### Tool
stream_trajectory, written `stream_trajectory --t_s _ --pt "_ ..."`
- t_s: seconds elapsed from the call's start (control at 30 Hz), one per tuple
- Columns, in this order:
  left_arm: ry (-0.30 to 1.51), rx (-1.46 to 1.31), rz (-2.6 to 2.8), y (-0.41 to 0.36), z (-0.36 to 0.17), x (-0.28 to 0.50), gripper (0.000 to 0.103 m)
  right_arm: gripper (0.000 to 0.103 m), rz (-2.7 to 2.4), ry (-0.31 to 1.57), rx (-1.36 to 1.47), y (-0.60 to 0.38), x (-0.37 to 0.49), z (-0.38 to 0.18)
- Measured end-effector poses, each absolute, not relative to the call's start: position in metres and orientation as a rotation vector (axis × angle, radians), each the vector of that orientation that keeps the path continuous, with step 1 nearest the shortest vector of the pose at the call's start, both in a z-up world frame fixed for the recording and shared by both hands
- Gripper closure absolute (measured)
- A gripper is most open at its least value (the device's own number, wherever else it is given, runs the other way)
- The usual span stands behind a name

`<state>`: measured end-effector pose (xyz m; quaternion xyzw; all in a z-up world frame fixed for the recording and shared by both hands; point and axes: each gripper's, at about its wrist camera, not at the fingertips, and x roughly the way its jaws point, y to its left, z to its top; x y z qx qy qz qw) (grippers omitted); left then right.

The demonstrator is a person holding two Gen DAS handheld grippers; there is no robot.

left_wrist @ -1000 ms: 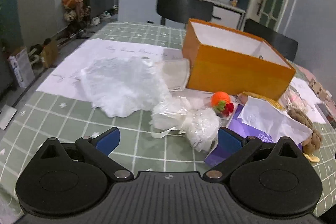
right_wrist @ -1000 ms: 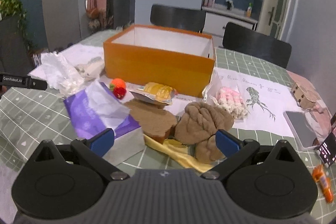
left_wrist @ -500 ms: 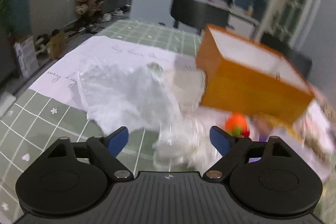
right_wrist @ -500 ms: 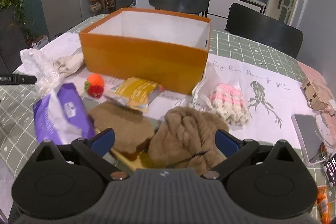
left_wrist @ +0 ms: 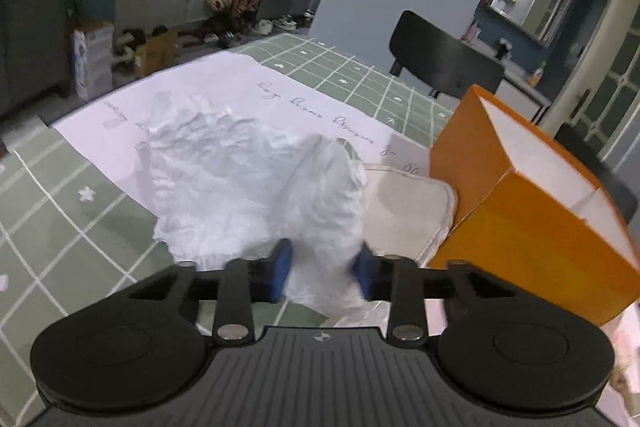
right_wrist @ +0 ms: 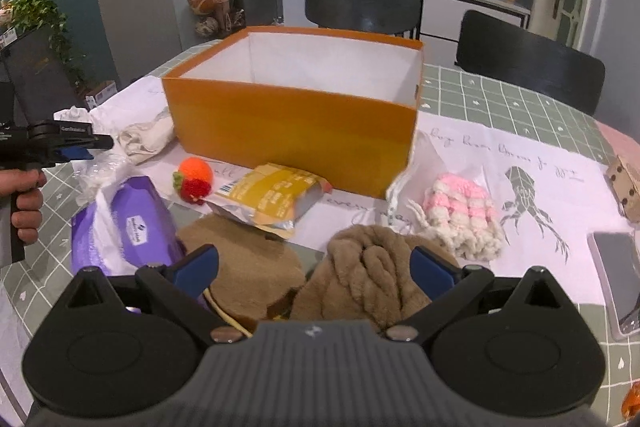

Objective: Organize soft objects
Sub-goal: 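Grasp the white crumpled bag with the left tool while the right tool grasps the brown towel, then lift the white bag and brown towel and carry both toward the orange box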

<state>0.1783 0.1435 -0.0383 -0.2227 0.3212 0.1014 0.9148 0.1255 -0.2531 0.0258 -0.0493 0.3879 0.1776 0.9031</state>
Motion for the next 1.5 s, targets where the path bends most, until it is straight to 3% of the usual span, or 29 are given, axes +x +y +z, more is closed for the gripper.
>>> stream_trajectory --t_s 0.1,0.2,0.7,1.1,1.2,1.33,1.43,1.5 --pt "0.633 -0.471 0.192 0.152 -0.038 0.172 0.091 0.003 0.356 0.815 -0.093 -0.259 0.127 0.021" --pt "0.612 -0.46 0.18 0.16 -0.036 0.165 0.096 0.003 0.351 0.824 -0.093 -0.261 0.128 0.018" --pt "0.776 -0.235 0.001 0.209 -0.033 0.11 0.097 0.003 0.406 0.903 -0.224 -0.274 0.127 -0.015" --pt "0.886 -0.254 -0.279 0.185 -0.04 0.05 0.096 0.003 0.304 0.961 -0.227 -0.277 0.149 -0.037" --pt "0.886 -0.269 -0.239 0.185 -0.048 0.044 0.09 0.004 0.285 0.998 -0.189 -0.278 0.158 -0.047" --pt "0.845 -0.356 -0.148 0.199 -0.051 0.04 0.052 0.03 0.287 0.993 -0.149 -0.28 0.161 -0.053" --pt "0.806 -0.426 -0.071 0.208 -0.051 0.038 0.037 0.037 0.287 0.969 -0.132 -0.283 0.159 -0.048" --pt "0.785 -0.487 -0.048 0.216 -0.053 0.039 0.032 0.04 0.287 0.958 -0.114 -0.285 0.158 -0.044"
